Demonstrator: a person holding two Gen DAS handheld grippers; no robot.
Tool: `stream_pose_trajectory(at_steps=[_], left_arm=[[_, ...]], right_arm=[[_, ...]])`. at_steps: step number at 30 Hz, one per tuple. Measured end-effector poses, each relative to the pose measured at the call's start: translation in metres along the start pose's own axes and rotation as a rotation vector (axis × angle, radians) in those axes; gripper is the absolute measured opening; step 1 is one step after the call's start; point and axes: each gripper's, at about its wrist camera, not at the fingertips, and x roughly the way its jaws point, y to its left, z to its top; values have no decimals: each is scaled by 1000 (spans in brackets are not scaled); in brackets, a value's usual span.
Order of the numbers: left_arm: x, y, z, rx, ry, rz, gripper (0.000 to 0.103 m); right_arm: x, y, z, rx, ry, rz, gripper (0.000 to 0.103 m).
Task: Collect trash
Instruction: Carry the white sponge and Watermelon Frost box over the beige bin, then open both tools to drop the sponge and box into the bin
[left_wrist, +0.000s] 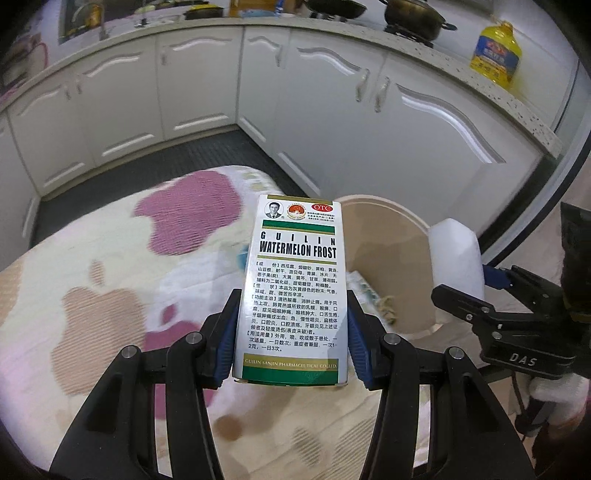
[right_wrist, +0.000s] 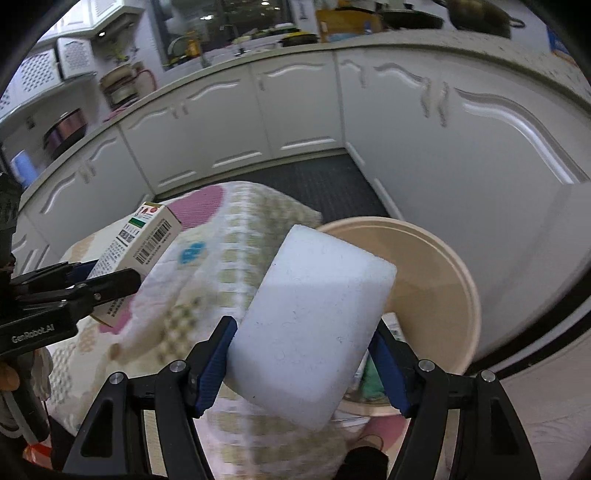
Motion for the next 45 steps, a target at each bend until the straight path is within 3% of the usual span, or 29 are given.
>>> stream_pose_trajectory(at_steps=[6,18,32,45], left_arm=[[28,-29,14,25,36,-42,50],[88,-68,35,75,107,-48,50],[129,-76,45,62,148,-46,50],[132,-69,42,22,150,-67,52]], right_arm=[[15,-34,-1,44,37,-30,70],[53,-78,-8,136,97,-27,70],[85,-103,-9,162,137,-56,70],[86,-108,-16,212,112,-33,77]])
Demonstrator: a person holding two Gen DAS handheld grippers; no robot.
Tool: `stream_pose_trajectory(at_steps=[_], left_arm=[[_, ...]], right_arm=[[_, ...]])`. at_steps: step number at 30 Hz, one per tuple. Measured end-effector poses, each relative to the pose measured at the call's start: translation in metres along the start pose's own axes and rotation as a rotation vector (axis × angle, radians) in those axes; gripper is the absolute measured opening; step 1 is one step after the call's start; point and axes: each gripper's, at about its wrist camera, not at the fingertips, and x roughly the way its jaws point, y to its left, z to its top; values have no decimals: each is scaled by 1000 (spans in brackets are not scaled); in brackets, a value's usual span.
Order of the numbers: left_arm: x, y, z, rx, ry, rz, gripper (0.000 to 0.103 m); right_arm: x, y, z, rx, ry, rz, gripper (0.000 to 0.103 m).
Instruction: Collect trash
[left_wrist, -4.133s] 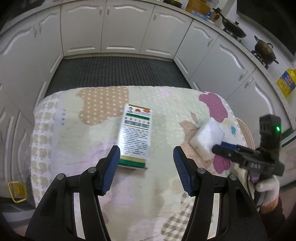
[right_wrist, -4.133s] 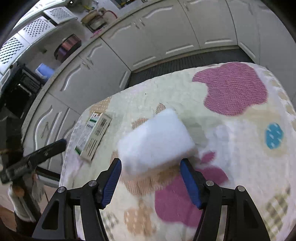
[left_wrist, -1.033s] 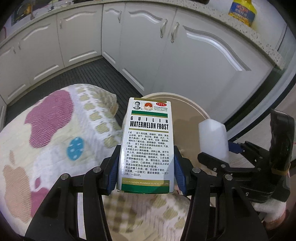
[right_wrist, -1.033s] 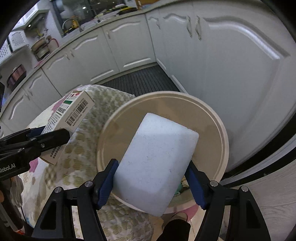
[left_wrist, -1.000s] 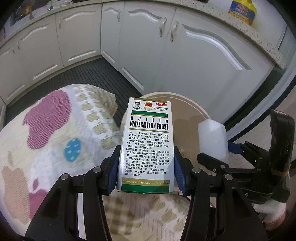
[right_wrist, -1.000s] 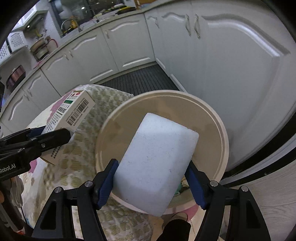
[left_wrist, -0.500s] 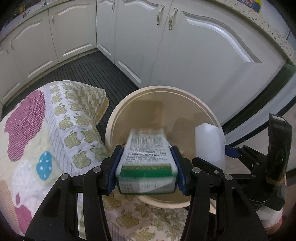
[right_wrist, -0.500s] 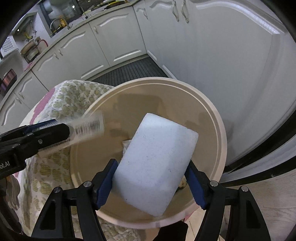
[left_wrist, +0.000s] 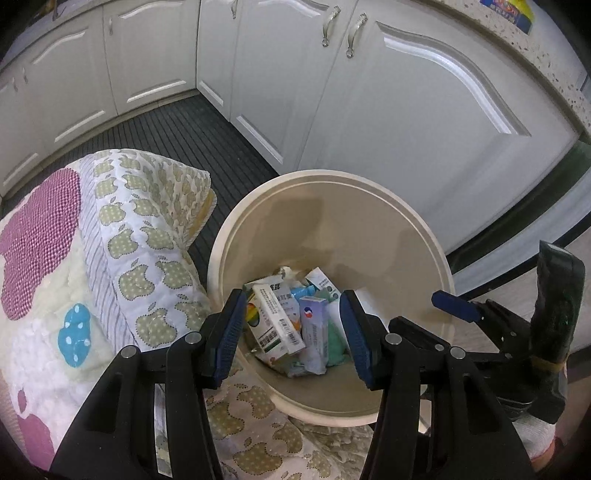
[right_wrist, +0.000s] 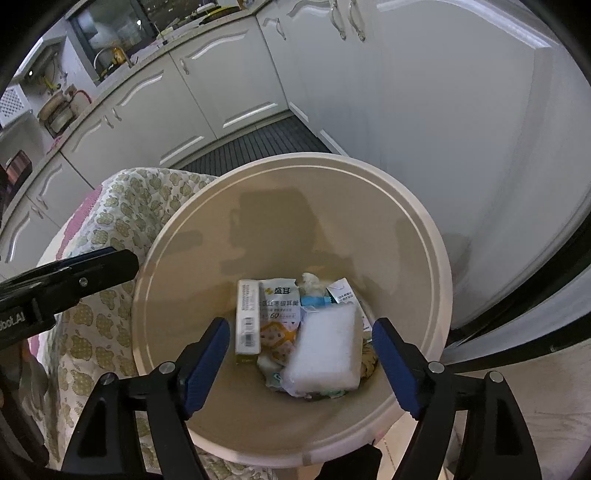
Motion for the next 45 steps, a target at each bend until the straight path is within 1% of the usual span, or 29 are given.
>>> stream_pose_trajectory(at_steps=[4,9,15,17,18,19,21,23,24,25,27,29,32,36,41,43,45], left_arm=[[-9,0,-4,21,-36,32,57],[-27,-3,-9,55,-98,66,57],[-61,2,-19,34,-177,95,57],[-76,3,-26,25,-214,89,57],[-83,5,-29,24,-230,89,57],[-89,5,-31,25,-247,92,57],[-106,3,-38,40,-290,113,57],[-123,1,-43,63,-330,132,61],[-131,1,-46,65,-346,138,69],[-140,0,-50,62,-370,148,74],[-157,1,-57,58,-407,165,79],[-170,3,-64,48,-434,182,80],[-186,7,-72,31,-452,193,80],[-206,13,-83,0,-479,222,80],[-235,20,-97,-38,-532,207,81],[-245,25,-102,-57,-548,192,88],[-253,28,-106,-70,-564,181,89]], right_arm=[[-8,2,-3,3,-23,6,78],[-23,6,-10,-3,-63,17,78],[-52,20,-16,2,-151,21,78],[-65,26,-17,-3,-191,18,78],[-72,30,-18,-7,-213,17,78],[-78,35,-18,-12,-231,17,81],[-92,44,-20,-24,-270,16,85],[-104,53,-22,-37,-306,12,89],[-110,58,-24,-42,-325,12,90],[-116,61,-26,-42,-340,13,91],[-128,69,-29,-40,-373,15,93],[-138,75,-33,-44,-405,9,97],[-155,84,-38,-44,-458,-1,103],[-172,92,-44,-39,-512,2,103],[-187,108,-51,-69,-553,0,103],[-195,115,-56,-79,-576,4,103],[-201,119,-59,-87,-593,9,103]])
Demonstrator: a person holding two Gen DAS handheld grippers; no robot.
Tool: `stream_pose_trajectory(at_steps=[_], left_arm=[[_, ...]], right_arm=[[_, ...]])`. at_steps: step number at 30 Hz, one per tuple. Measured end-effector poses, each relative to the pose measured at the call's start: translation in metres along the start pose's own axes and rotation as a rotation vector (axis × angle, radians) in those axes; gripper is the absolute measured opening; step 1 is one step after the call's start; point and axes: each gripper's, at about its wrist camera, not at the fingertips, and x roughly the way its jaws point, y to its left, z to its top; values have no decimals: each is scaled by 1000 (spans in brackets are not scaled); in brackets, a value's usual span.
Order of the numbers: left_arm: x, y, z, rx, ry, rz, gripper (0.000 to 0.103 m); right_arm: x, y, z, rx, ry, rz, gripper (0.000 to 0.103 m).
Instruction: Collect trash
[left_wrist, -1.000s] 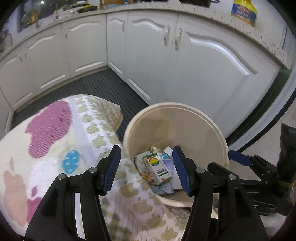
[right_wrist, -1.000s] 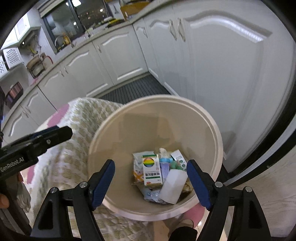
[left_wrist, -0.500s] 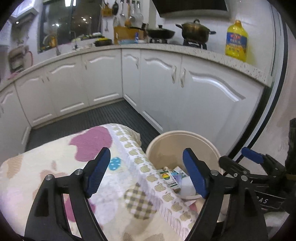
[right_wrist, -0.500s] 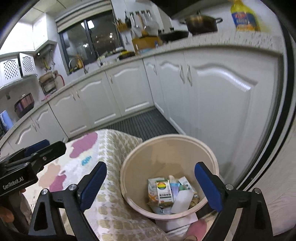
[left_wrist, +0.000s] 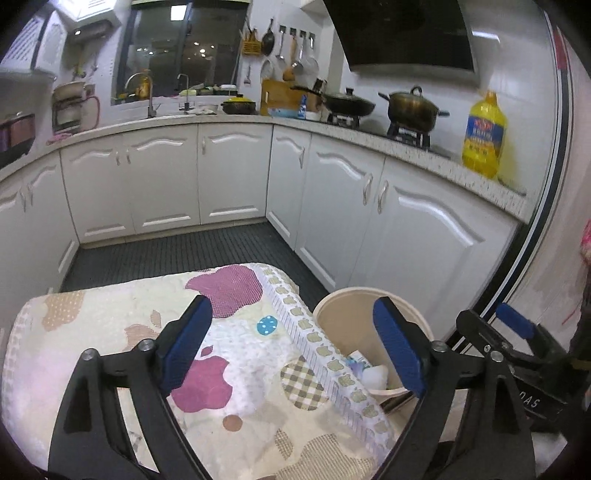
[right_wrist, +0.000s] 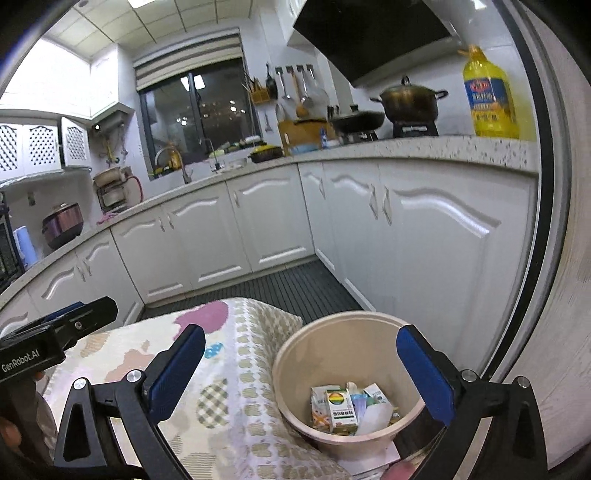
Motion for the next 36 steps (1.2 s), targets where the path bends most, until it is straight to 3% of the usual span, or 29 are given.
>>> stream_pose_trajectory(at_steps=[8,14,27,36], left_arm=[[-18,5,1,-9,-24,52,89],[-27,11,1,-43,-36,45,89],[-44,-4,2,51,-106,148,89],[-43,-6,0,58,-100,148,89]], right_arm=[[-17,19,3,-45,-34,6,103],[-24,24,4,-52,-43,-2,103],[-31,25,2,-46,-65,2,103],[-31,23,1,-42,-60,-5,103]])
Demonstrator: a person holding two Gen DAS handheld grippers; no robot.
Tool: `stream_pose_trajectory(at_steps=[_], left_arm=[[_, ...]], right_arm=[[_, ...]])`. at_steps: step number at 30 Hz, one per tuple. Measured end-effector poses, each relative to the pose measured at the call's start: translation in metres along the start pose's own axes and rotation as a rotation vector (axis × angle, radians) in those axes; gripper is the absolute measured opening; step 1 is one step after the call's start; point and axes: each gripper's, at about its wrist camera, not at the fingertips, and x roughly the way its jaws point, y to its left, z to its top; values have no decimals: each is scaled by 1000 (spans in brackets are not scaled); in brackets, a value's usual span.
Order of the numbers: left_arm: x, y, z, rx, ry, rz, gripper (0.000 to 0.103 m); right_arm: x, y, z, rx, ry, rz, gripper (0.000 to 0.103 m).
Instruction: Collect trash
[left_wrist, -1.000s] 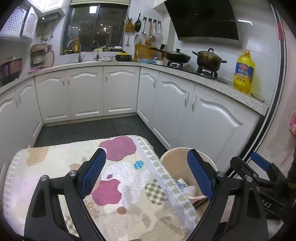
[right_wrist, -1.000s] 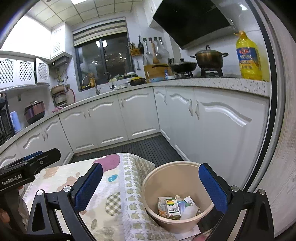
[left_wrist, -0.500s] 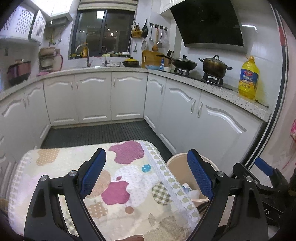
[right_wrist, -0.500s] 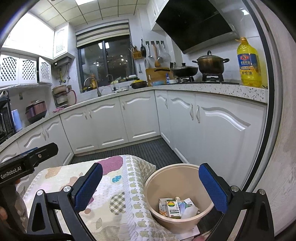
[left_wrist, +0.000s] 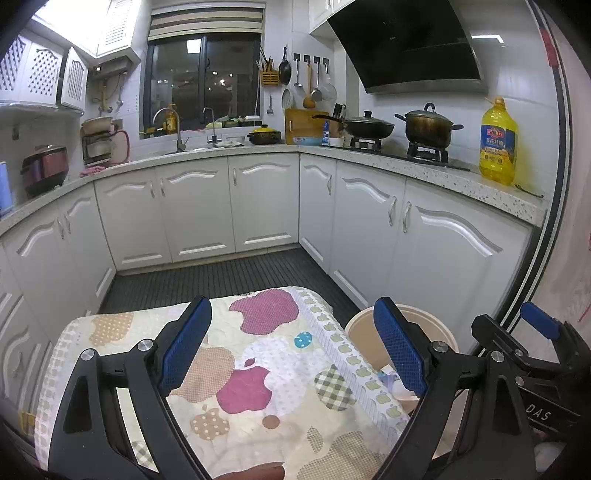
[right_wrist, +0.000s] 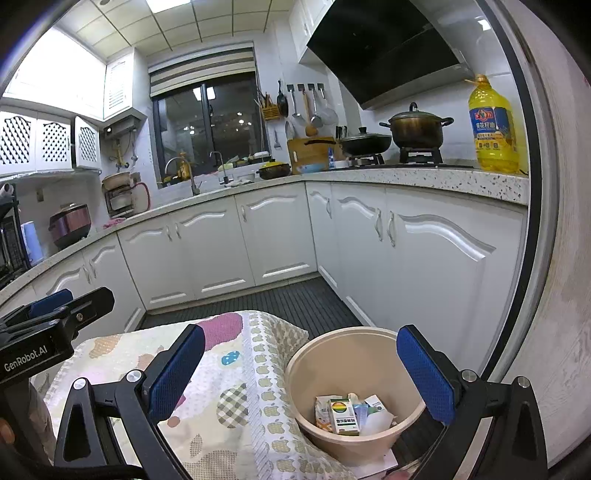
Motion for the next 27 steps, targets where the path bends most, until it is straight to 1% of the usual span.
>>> stream_pose_trajectory(at_steps=[14,27], left_arm=[[5,-5,-4,1,19,1,89],[9,-6,-8,2,43,-15,89]], right_arm=[[2,1,0,-17,4,-16,103],[4,7,1,-27,8,-23,103]])
